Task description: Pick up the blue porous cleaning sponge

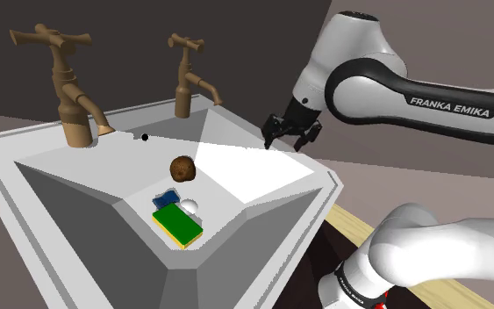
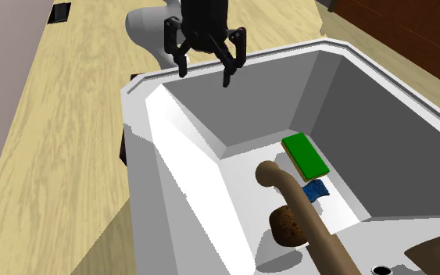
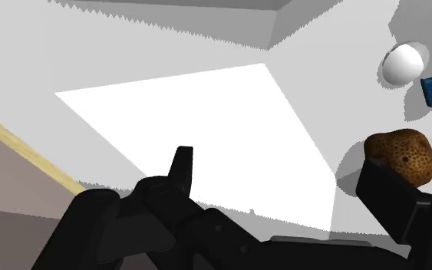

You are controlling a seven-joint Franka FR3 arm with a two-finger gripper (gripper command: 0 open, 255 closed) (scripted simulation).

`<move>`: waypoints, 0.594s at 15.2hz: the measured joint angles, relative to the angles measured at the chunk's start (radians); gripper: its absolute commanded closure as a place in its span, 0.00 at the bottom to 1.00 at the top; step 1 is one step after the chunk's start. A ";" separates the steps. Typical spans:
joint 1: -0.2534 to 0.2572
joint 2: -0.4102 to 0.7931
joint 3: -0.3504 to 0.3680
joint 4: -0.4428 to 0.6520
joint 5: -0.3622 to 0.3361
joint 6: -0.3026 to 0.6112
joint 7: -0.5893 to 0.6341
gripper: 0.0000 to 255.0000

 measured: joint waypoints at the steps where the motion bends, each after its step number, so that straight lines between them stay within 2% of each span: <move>1: -0.003 0.024 0.030 0.001 0.014 0.021 0.047 0.00; 9: -0.062 0.245 0.243 0.036 0.072 0.197 0.404 0.00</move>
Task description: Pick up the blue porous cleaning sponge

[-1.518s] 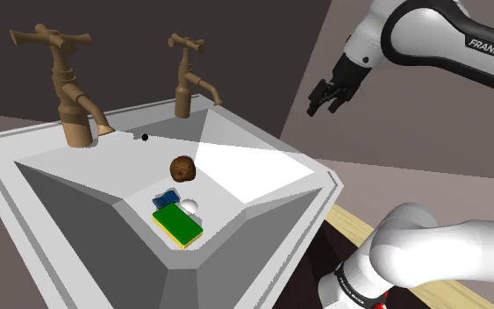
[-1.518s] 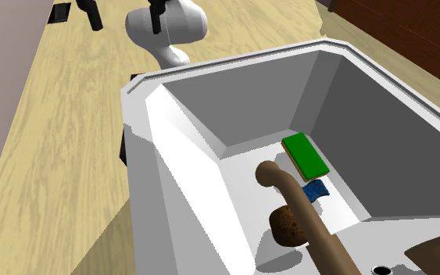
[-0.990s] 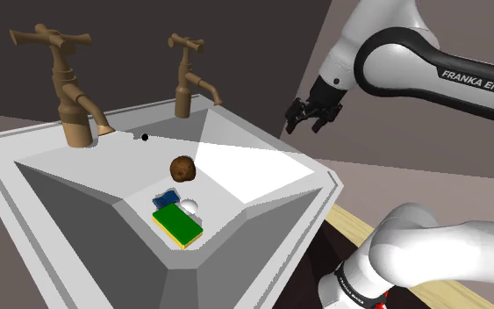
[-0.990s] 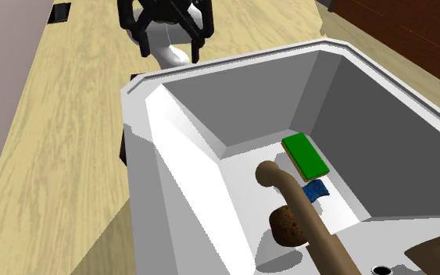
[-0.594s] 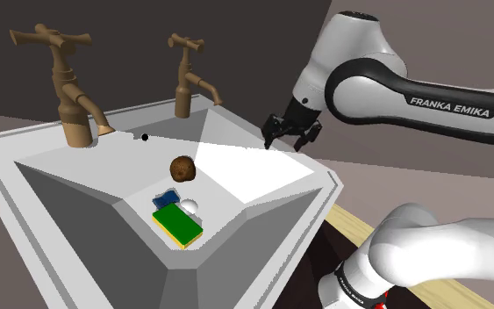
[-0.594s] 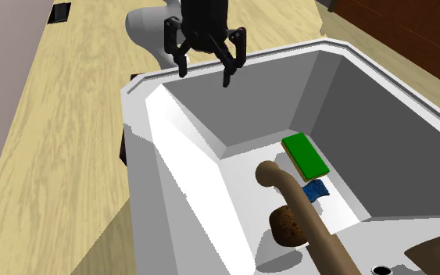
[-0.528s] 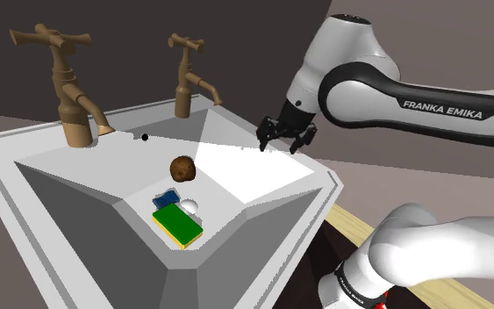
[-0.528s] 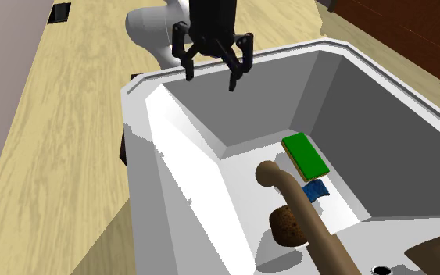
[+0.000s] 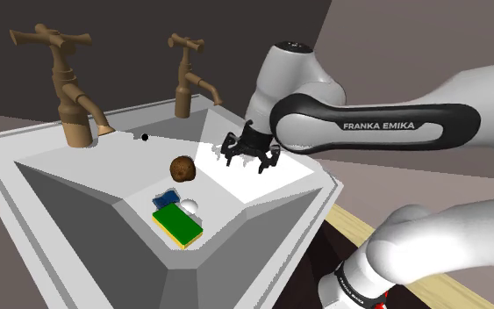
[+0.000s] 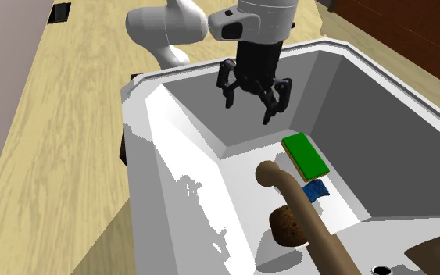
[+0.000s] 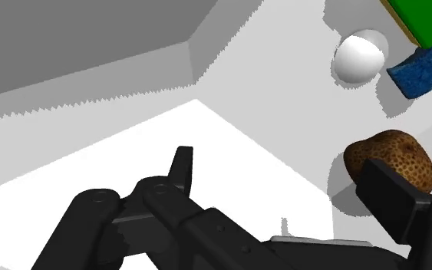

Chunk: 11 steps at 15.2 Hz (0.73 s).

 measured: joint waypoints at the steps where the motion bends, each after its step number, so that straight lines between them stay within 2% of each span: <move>1: -0.009 0.031 0.030 0.012 0.001 0.018 0.050 0.00; 4: -0.052 0.148 0.116 0.057 -0.023 0.083 0.201 0.00; 7: -0.098 0.272 0.201 0.115 -0.079 0.133 0.367 0.00; 11: -0.149 0.484 0.290 0.217 -0.236 0.187 0.626 0.00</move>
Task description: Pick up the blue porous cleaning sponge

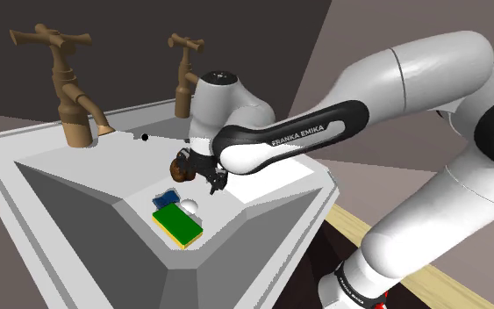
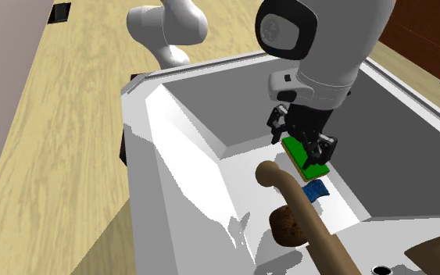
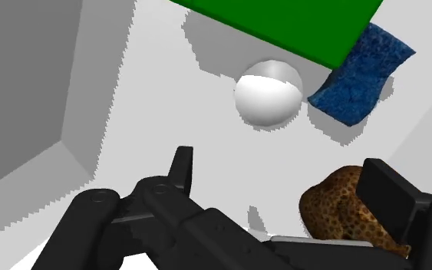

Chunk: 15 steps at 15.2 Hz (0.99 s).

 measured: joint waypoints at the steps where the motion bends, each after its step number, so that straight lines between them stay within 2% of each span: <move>1: 0.000 0.064 0.013 0.036 -0.055 0.005 0.074 0.00; 3: 0.015 0.161 0.011 0.096 -0.140 0.004 0.197 0.00; 7: 0.101 0.369 -0.048 0.246 -0.297 -0.008 0.412 0.00; 11: 0.141 0.440 -0.083 0.284 -0.351 0.008 0.476 0.00; 15: 0.154 0.472 -0.105 0.275 -0.387 0.045 0.502 0.00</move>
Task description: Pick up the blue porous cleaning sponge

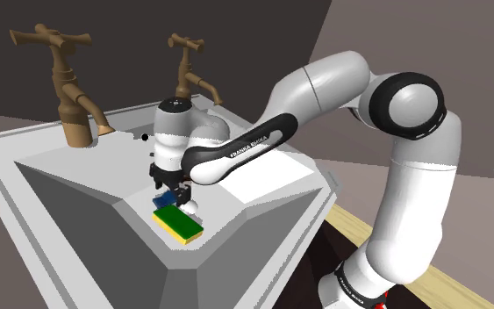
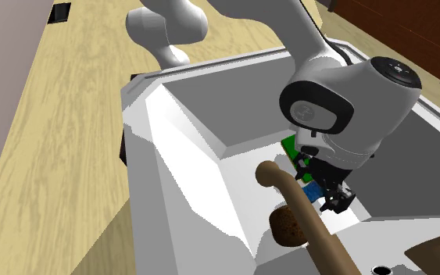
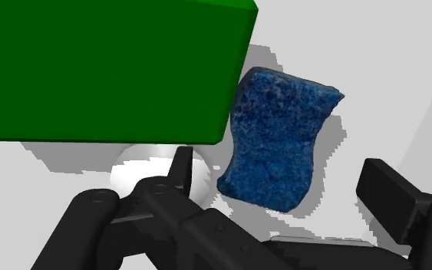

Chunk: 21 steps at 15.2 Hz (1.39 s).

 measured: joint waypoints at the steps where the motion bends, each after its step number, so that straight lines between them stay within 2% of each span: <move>1: 0.003 0.006 -0.004 0.002 -0.006 0.003 0.005 1.00; 11: 0.005 0.008 -0.006 -0.002 -0.012 0.014 0.009 1.00; 21: -0.030 -0.069 0.044 0.018 0.072 -0.073 -0.050 1.00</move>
